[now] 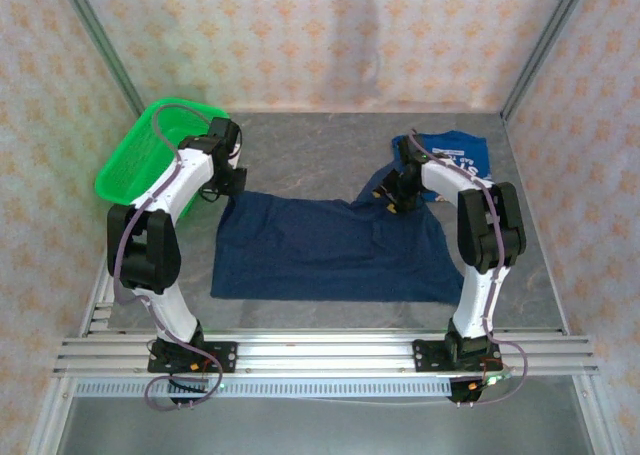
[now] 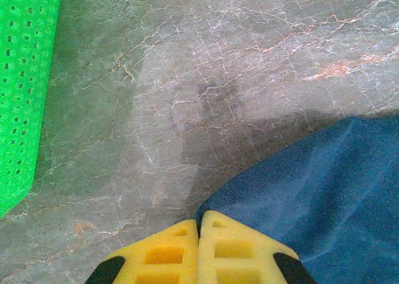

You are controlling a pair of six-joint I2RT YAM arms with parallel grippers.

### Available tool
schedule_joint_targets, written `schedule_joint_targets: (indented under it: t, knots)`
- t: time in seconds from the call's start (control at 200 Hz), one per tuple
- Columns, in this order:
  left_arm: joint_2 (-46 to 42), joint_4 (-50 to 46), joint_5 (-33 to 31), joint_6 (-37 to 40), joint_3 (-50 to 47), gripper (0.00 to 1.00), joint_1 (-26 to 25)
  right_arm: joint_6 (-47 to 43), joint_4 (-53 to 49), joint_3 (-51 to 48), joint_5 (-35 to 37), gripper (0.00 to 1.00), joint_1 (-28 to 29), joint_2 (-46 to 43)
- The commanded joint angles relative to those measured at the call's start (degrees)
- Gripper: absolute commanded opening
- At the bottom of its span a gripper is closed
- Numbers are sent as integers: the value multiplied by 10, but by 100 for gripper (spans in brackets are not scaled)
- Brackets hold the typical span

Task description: Fold and stack the t-shirts

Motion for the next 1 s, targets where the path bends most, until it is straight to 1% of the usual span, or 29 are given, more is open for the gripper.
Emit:
schedule_joint_targets:
  t: [0.0, 0.15, 0.355, 0.48, 0.565, 0.65, 0.736, 0.926, 0.996]
  knots:
    - [-13, 7, -3, 9, -11, 0, 1, 16, 16, -1, 32, 45, 2, 0]
    - [-14, 7, -3, 13, -16, 0, 2, 14, 9, 16, 33, 41, 1, 23]
    - [-18, 7, -3, 14, -20, 0, 3, 21, 7, 15, 39, 40, 1, 25]
    - [-17, 8, -2, 12, -22, 0, 4, 25, 10, 13, 57, 39, 0, 26]
    - [-17, 10, -2, 11, -23, 0, 4, 28, 14, 19, 63, 32, 0, 33]
    - [-17, 8, -3, 11, -23, 0, 4, 32, 18, 30, 65, 21, 0, 43]
    - [-18, 6, -7, 13, -23, 0, 4, 37, 20, 43, 69, 11, 0, 45]
    - [-22, 4, -5, 15, -25, 0, 4, 34, 15, 69, 58, 0, 0, 34]
    - [-21, 6, -4, 14, -27, 0, 4, 34, 14, 71, 55, 0, 0, 28]
